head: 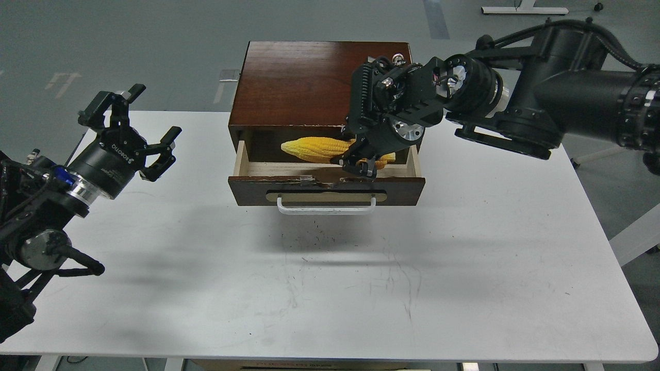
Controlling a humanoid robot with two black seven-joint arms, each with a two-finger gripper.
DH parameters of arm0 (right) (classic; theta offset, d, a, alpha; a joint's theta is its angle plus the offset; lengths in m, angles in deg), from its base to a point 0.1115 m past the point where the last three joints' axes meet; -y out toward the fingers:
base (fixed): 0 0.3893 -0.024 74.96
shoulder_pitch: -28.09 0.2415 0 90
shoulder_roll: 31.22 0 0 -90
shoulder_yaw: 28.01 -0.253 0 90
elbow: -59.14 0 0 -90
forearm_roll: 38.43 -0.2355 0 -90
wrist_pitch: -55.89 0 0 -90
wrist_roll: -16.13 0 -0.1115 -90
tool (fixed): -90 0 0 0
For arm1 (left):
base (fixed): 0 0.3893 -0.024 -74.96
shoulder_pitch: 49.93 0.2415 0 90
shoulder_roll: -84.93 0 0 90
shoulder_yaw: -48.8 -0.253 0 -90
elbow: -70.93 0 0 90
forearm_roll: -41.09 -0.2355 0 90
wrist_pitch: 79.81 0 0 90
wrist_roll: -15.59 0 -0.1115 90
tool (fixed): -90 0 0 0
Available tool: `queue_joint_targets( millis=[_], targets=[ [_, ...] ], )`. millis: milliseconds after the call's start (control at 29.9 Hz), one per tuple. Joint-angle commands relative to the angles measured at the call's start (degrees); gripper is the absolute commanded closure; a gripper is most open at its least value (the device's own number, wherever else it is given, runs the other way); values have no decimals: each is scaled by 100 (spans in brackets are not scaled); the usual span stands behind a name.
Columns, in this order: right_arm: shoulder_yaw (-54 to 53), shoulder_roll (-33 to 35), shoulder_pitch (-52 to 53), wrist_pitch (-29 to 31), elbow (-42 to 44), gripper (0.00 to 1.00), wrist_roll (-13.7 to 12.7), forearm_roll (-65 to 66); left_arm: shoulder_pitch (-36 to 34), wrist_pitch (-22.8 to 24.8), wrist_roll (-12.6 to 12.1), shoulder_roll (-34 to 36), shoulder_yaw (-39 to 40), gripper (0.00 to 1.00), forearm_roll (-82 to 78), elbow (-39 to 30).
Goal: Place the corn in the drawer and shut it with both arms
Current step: 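Lower the corn into the drawer and open the right gripper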
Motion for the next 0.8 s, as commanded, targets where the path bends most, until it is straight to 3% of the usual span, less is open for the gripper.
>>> queue_joint_targets(
  millis=[0,67,367,568,735,768],
  targets=[
    [-31,42,7,-192,-11,17,0,-47,0,0,-9,-6,-2,0,-2,1],
    [-92,103,51,-307,-63,7,0,-275,-9,0,-9,-6,7,0,-2,-8],
    [-488,745,543,-272,-695,4,0,-1426,-9,0,-9,-15,-2,0,-2,1],
    [-866,1676,579,-254,-1329,3,0,-3235,0,0,0,11,-2,0,-2,-8],
    [-1523,2457,-473,-298,-1285,3,0,-5703,0,0,0,11,7,0,-2,-8],
    [-1525,2459,-476,-298,-1285,3,0,-5708,0,0,0,11,7,0,-2,-8]
  ],
)
